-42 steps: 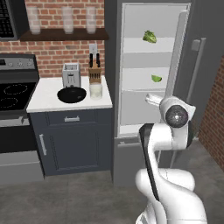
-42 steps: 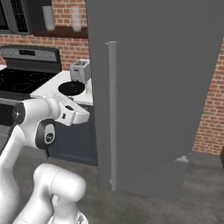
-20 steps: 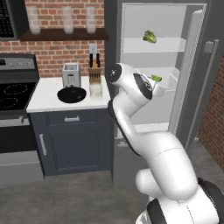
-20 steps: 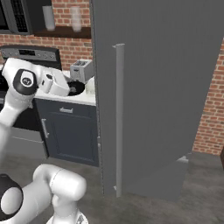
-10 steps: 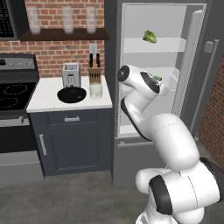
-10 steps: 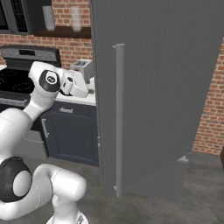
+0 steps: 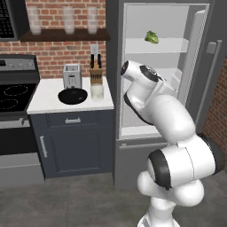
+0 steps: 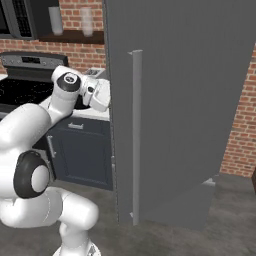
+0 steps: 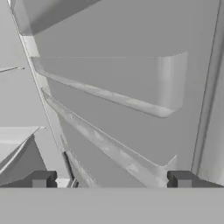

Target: Grab a lemon wedge from the fridge and one ice cube from the ice bowl, and put them in the glass of lemonade.

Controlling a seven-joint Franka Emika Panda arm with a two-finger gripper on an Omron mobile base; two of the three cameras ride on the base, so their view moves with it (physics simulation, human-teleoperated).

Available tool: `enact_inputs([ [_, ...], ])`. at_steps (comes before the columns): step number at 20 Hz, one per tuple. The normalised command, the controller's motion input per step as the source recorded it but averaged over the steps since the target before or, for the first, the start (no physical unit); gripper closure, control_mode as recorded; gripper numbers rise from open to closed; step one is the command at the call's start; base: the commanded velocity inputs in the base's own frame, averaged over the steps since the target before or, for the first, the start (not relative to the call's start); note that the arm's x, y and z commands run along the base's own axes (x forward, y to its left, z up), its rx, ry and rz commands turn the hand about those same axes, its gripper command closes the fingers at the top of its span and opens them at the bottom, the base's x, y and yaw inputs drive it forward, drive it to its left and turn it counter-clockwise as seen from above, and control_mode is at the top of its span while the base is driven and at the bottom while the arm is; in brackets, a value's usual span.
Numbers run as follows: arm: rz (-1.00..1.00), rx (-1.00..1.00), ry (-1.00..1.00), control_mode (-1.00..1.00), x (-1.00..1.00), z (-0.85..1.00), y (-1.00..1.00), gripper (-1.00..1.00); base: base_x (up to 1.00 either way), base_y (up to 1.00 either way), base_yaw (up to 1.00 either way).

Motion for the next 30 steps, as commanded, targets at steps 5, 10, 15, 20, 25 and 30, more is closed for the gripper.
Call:
enact_inputs([
  [5,-0.08,0.01,0.00,-1.00,0.00,0.00,-0.86,-1.00,0.00,0.00,0.00],
  [10,-0.10,0.01,0.00,-1.00,-0.13,0.00,-0.96,-1.00,0.00,0.00,0.00],
  [15,-0.09,0.10,0.00,-1.00,-0.90,0.00,-1.00,-1.00,0.00,0.00,0.00],
  [20,-0.06,0.13,-0.04,-1.00,-0.92,0.00,-1.00,-1.00,0.00,0.00,0.00],
  [25,0.17,0.10,-0.07,-1.00,-0.81,0.22,-0.16,-1.00,0.00,0.00,0.00],
  [30,0.49,-0.01,0.03,-1.00,-0.43,0.13,1.00,-1.00,0.00,0.00,0.00],
])
